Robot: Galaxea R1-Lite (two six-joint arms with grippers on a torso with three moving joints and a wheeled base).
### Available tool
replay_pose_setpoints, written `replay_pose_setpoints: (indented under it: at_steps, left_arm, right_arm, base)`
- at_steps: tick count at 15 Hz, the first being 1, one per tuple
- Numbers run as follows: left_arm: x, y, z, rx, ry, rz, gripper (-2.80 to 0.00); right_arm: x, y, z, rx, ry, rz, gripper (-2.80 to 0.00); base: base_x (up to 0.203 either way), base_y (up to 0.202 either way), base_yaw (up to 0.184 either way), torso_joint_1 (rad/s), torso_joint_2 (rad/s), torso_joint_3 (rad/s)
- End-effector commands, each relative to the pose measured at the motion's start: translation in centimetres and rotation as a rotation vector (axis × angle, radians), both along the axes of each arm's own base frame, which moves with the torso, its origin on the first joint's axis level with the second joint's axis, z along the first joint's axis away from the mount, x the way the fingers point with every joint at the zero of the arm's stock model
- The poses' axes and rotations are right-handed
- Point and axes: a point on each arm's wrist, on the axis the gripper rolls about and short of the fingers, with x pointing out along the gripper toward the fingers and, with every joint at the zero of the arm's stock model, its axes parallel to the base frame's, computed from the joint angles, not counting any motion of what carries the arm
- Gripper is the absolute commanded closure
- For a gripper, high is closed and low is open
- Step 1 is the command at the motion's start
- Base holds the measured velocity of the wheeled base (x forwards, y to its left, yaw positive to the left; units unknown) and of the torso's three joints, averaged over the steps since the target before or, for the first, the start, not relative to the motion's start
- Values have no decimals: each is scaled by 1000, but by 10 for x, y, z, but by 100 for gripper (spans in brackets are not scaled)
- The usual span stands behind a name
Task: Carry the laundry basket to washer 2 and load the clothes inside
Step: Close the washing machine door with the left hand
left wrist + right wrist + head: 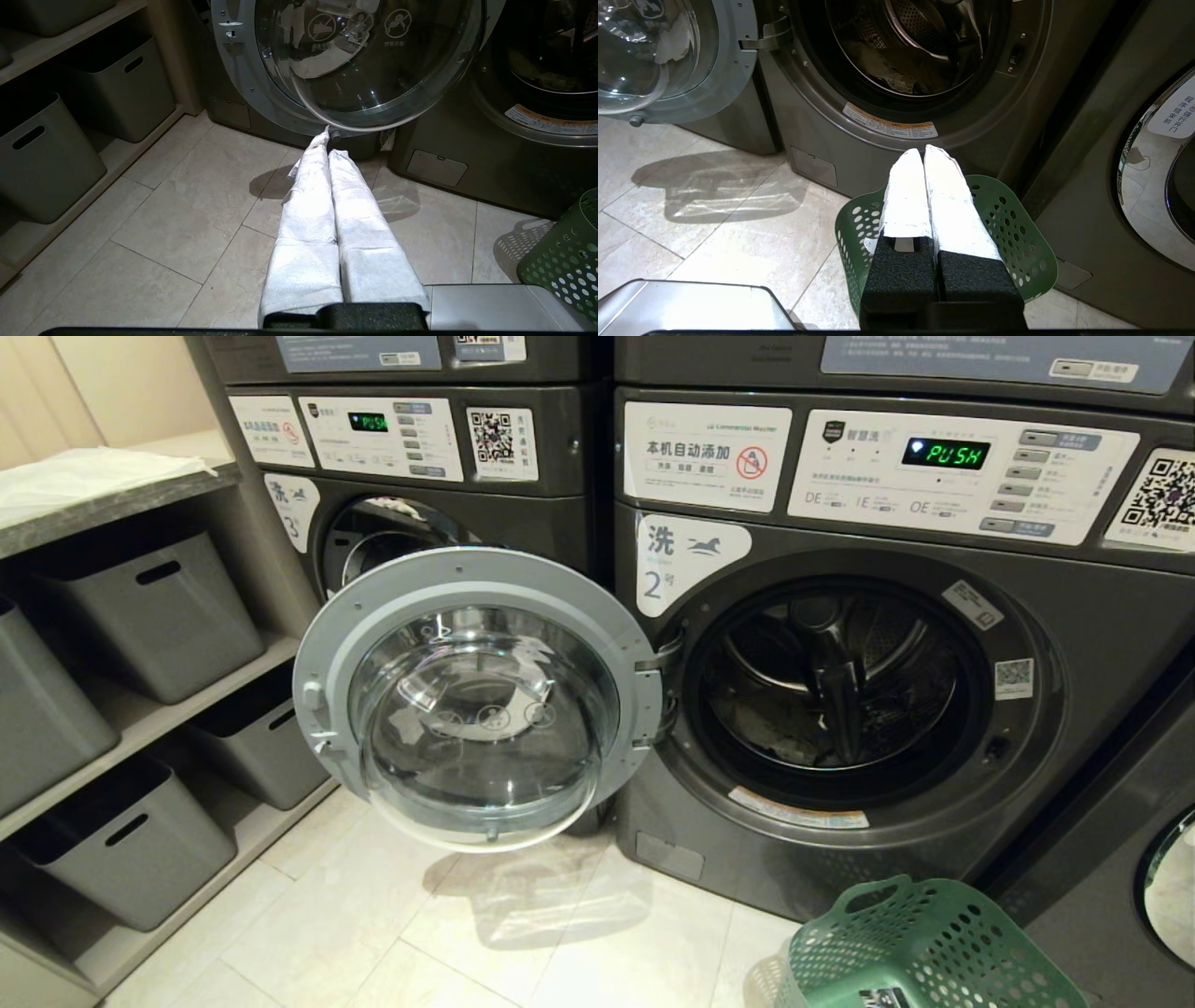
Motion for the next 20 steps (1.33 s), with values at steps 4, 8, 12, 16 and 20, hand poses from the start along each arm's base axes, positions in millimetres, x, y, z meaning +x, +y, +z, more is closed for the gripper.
replay_pose_setpoints:
  at_steps: [4,8,12,16,20]
  left_arm:
    - [0,0,-1,-2,3,-1,0]
    - [0,0,0,0,2,0,0]
    - [0,0,-1,-2,3,-1,0]
    - [0,0,-1,-3,3,-1,0]
    - [0,0,-1,-3,3,0,0]
  right_arm:
    - [0,0,0,-11,0,2,0]
    - [0,0,0,-10,0,0,0]
    - [0,0,0,-29,0,5,0]
    - [0,1,0,-63,-1,29,0]
    - [-7,1,26,-108,-47,23,0]
  base:
    - [0,0,0,0,0,0]
    - [0,0,0,0,0,0]
    - [0,0,0,0,0,0]
    - [0,0,0,0,0,0]
    - [0,0,0,0,0,0]
